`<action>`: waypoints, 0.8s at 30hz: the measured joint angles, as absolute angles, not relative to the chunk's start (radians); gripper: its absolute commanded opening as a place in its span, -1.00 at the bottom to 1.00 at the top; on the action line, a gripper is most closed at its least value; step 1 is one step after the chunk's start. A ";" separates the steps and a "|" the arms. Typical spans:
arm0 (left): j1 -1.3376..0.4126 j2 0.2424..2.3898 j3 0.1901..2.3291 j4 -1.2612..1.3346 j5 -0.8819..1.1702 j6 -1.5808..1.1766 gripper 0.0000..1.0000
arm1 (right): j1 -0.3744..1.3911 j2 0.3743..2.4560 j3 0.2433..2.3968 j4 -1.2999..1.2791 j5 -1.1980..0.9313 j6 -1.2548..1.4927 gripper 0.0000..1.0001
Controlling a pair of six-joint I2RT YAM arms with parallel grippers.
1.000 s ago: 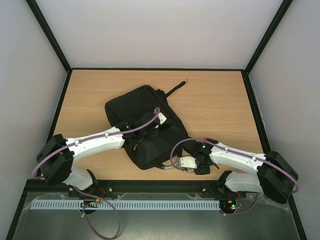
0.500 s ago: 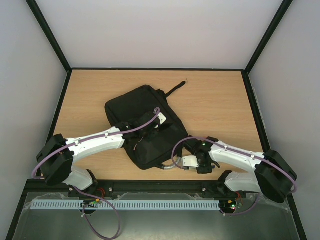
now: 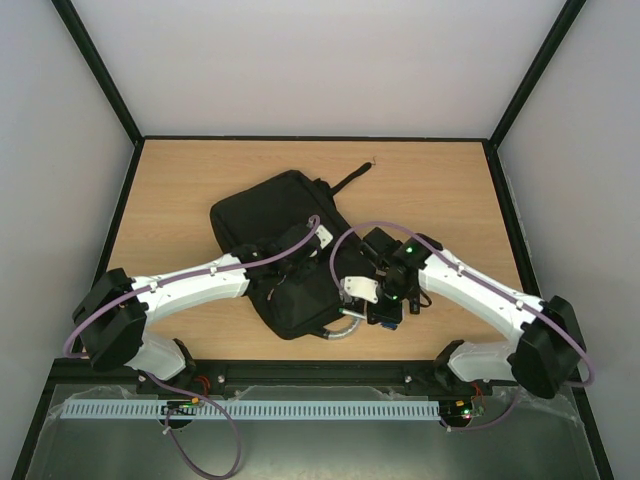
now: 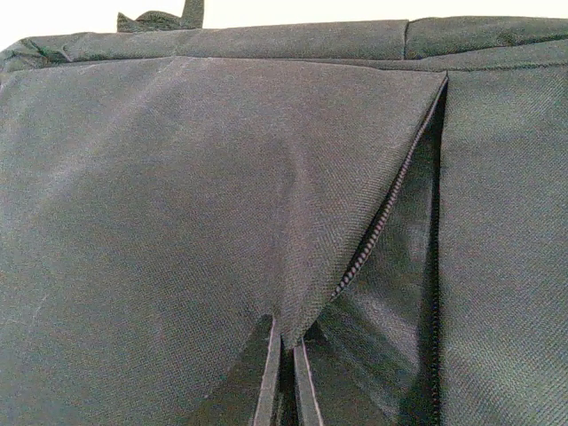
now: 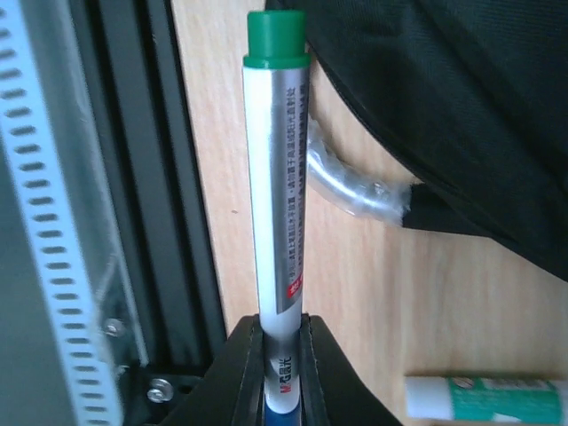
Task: Pack the student bag
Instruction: Pick up the stationery from the center of the board, then place the stationery in the student bag.
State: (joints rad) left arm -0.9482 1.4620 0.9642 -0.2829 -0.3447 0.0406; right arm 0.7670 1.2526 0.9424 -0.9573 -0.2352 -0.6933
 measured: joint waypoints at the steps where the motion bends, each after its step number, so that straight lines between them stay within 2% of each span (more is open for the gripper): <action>1: -0.948 1.461 0.964 -0.283 -0.345 0.038 -0.95 | 0.756 1.271 0.952 -0.969 -0.265 -0.688 -0.96; 13: -0.949 1.427 0.961 -0.282 -0.345 0.003 -0.95 | 0.611 1.436 1.130 -1.042 -0.542 -0.614 -0.98; 24: -0.950 1.413 0.950 -0.278 -0.332 -0.004 -0.95 | 0.554 1.611 1.219 -1.047 -0.613 -0.471 -0.98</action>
